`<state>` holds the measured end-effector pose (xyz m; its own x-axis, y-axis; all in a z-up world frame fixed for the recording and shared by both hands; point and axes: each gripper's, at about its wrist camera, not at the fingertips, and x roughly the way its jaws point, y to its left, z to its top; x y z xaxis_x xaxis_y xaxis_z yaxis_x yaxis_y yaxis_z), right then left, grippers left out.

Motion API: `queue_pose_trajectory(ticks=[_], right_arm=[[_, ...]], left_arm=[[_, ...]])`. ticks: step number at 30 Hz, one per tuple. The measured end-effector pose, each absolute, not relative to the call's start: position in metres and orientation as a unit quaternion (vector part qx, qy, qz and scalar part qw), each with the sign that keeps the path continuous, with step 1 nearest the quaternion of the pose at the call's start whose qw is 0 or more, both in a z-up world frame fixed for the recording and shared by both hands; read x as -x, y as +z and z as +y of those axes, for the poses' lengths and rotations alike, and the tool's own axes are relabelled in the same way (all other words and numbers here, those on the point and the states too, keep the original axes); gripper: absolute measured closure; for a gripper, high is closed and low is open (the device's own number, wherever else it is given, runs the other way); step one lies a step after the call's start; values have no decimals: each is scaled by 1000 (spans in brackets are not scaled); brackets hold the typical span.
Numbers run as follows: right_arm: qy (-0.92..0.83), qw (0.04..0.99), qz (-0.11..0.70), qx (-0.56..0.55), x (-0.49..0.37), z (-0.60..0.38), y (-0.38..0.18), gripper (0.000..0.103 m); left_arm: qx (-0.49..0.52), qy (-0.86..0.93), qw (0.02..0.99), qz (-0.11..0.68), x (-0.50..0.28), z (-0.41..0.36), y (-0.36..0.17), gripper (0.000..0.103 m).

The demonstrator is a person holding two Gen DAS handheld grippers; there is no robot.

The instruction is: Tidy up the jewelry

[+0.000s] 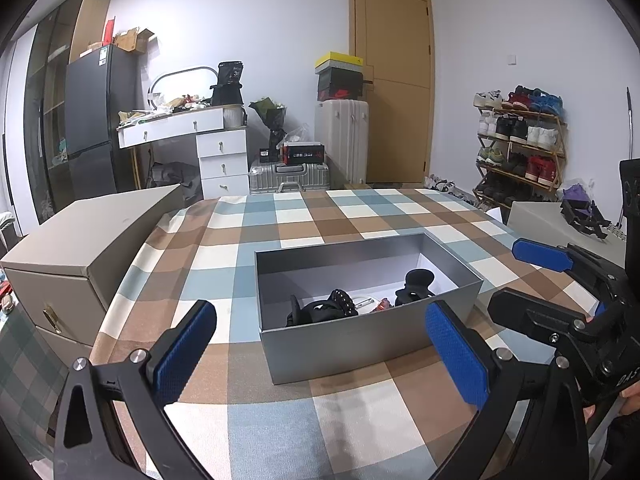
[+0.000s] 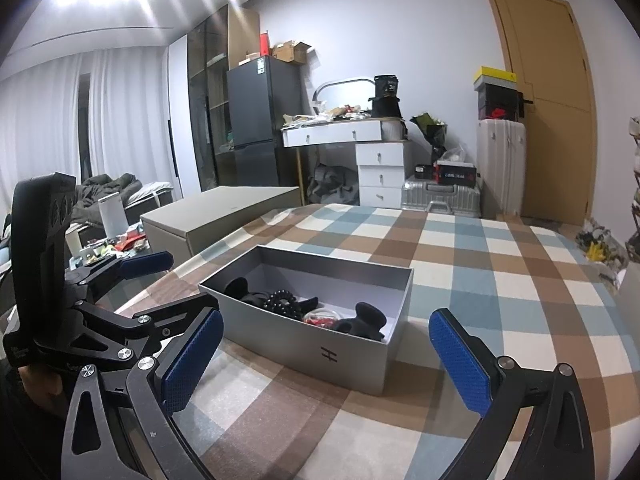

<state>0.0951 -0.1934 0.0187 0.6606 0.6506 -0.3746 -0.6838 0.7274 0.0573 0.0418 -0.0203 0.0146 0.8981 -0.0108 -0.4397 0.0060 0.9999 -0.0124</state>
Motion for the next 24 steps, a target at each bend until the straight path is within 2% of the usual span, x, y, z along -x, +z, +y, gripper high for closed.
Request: queue_pose_trajectory(ticks=[24], right_arm=[[367,910,187,44,-95,-193,19,0]], left_arm=[[-2,6,974,226,-42,-24,14,1]])
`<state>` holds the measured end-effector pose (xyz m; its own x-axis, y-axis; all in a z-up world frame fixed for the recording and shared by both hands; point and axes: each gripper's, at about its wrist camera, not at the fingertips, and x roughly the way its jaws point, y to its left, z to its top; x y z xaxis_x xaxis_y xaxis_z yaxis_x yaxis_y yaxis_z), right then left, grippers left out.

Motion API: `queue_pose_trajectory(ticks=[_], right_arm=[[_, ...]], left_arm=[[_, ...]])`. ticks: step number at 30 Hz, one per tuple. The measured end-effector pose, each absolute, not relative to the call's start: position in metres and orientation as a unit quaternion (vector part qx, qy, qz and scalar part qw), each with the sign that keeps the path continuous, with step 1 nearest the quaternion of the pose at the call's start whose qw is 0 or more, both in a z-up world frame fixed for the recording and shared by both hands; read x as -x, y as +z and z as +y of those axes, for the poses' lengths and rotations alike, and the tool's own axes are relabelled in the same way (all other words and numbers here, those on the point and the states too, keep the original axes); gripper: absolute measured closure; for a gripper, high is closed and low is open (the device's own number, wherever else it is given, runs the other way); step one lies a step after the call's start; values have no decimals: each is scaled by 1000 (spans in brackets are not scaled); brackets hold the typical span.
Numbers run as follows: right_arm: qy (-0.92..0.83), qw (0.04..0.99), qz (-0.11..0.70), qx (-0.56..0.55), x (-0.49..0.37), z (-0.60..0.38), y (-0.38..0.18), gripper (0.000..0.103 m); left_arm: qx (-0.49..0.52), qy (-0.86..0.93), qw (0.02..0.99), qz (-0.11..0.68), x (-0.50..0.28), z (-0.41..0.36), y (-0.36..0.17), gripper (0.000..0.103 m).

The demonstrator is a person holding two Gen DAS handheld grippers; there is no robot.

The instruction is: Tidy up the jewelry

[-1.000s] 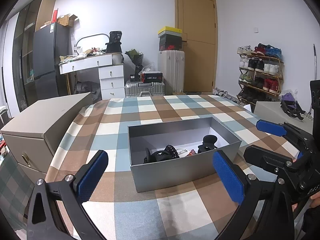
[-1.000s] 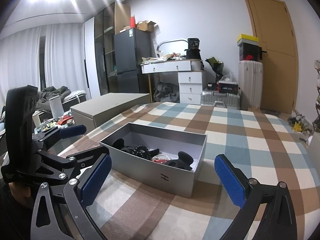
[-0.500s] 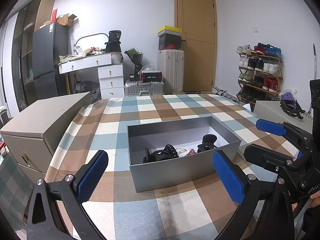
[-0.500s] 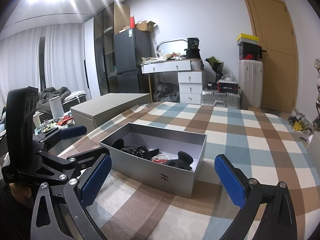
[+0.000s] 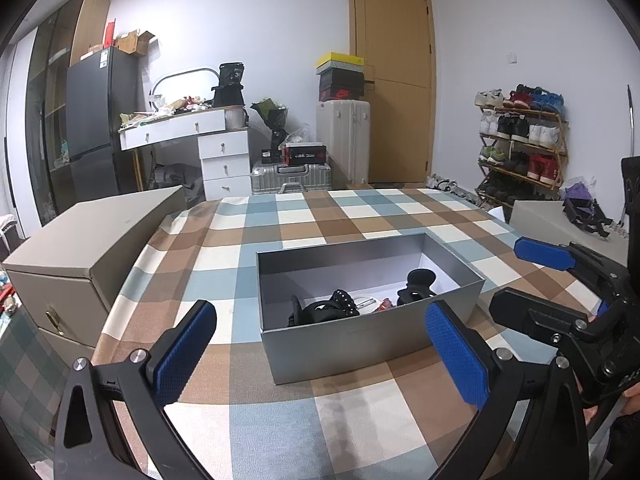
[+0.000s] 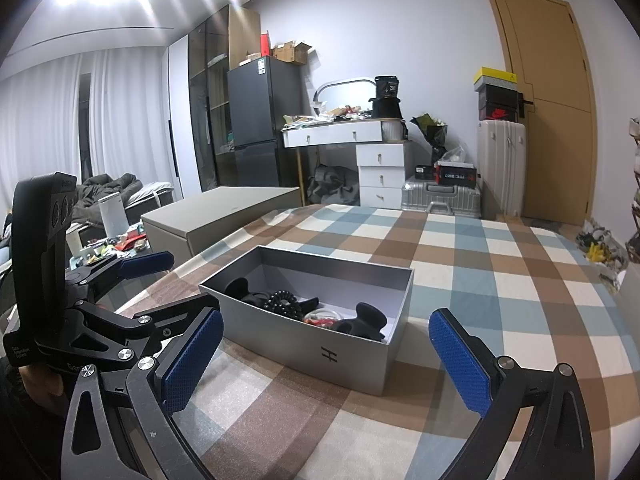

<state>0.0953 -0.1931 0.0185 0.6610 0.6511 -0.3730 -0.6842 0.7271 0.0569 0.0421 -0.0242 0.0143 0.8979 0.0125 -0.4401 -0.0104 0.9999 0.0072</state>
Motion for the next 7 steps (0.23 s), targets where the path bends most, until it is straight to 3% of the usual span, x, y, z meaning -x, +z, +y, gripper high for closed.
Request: queue_pose_trajectory(ticks=[7], right_arm=[[367,910,187,44,-96,-193,18,0]], left_arm=[[3,14,975,223,-41,-24,15,1]])
